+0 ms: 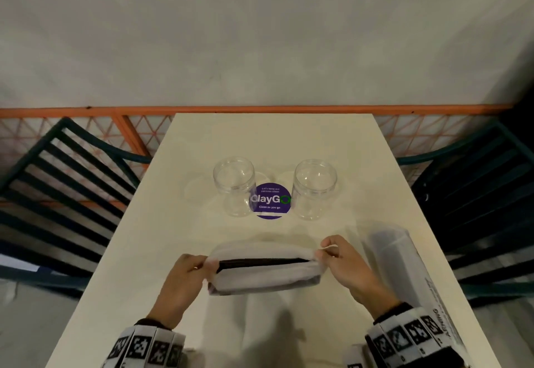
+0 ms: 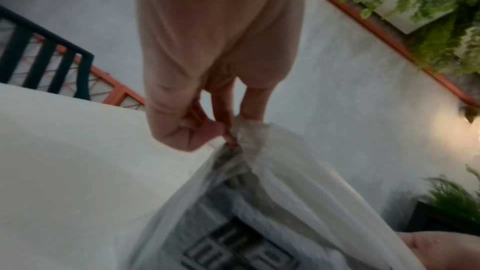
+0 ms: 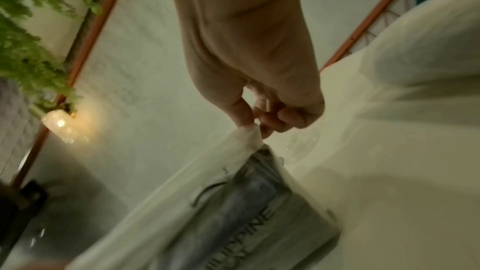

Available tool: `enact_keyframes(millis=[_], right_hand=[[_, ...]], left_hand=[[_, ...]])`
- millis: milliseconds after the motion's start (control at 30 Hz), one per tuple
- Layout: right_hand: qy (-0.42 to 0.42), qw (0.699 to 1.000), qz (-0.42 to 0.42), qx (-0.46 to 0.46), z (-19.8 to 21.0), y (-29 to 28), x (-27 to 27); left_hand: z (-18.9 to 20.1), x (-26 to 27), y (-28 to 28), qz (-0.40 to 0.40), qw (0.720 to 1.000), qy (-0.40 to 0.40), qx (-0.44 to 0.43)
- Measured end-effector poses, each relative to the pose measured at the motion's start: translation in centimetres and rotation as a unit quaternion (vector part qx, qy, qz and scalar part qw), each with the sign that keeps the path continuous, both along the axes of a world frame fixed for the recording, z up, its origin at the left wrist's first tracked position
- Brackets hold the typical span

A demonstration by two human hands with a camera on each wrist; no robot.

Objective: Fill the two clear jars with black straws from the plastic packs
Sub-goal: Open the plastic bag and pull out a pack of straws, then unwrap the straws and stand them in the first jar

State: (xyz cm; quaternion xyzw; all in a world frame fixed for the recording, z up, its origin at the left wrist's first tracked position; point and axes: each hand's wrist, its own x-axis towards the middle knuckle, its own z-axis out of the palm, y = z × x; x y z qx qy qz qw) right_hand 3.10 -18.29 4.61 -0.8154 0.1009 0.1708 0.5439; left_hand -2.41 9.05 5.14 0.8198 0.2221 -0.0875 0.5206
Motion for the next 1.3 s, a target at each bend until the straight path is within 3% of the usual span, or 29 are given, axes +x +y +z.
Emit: enact_keyframes(millis=[67, 133, 167, 233, 367, 433, 567, 633, 700, 833, 1000, 1100, 1167, 1300], right_hand=[[-0.093, 0.981, 0.105, -0.137, 0.2, -0.1, 0.1], [-0.189, 0.912, 0.228, -0.283, 0.8, 0.6, 0.0], [-0.22, 0.887, 0.281, -0.293, 1.1, 1.1, 0.0], [-0.24, 0.869, 0.344, -0.261, 1.4, 2.5, 0.0], [-0.225, 0.857, 0.367, -0.284, 1.7, 5.8, 0.6], [-0.207, 0.835, 0.396, -0.321, 1.6, 6.9, 0.9], [-0.208, 0.792, 0.445, -0.363, 1.6, 7.4, 0.9], [-0.213, 0.779, 0.456, -0.375, 1.5, 7.3, 0.8], [-0.204, 0.767, 0.47, -0.386, 1.4, 7.4, 0.3], [-0.186, 0.785, 0.467, -0.362, 1.4, 7.5, 0.1], [-0.178, 0.818, 0.442, -0.322, 2.0, 7.0, 0.9], [-0.305, 0.798, 0.383, -0.351, 2.4, 7.9, 1.0], [-0.368, 0.79, 0.372, -0.319, 3.0, 9.6, 0.8], [-0.346, 0.809, 0.404, -0.249, 3.5, 12.5, 0.6]], left_hand=[[0.3, -0.1, -0.1, 0.003, 0.999, 0.023, -0.041], [0.4, 0.1, -0.1, -0.008, 0.999, 0.017, -0.037], [0.4, 0.2, 0.0, -0.014, 1.0, 0.008, -0.027], [0.8, 0.5, -0.1, -0.032, 0.999, -0.007, 0.003], [1.7, 0.4, -0.7, -0.082, 0.989, -0.071, 0.097], [1.9, 0.2, -0.6, -0.104, 0.982, -0.096, 0.121], [1.0, -0.3, 0.2, -0.25, 0.935, -0.138, 0.213], [0.6, 0.0, 0.5, -0.236, 0.935, -0.133, 0.227], [0.1, 0.4, 0.2, -0.167, 0.95, -0.115, 0.236], [0.1, 0.6, -0.8, -0.113, 0.959, -0.055, 0.253], [0.6, 0.9, 0.8, -0.151, 0.979, -0.07, 0.12], [1.6, 1.3, 1.4, -0.158, 0.974, -0.095, 0.134], [2.5, 1.4, 1.2, -0.159, 0.97, -0.124, 0.137], [4.7, 1.6, 0.4, -0.163, 0.966, -0.159, 0.126]])
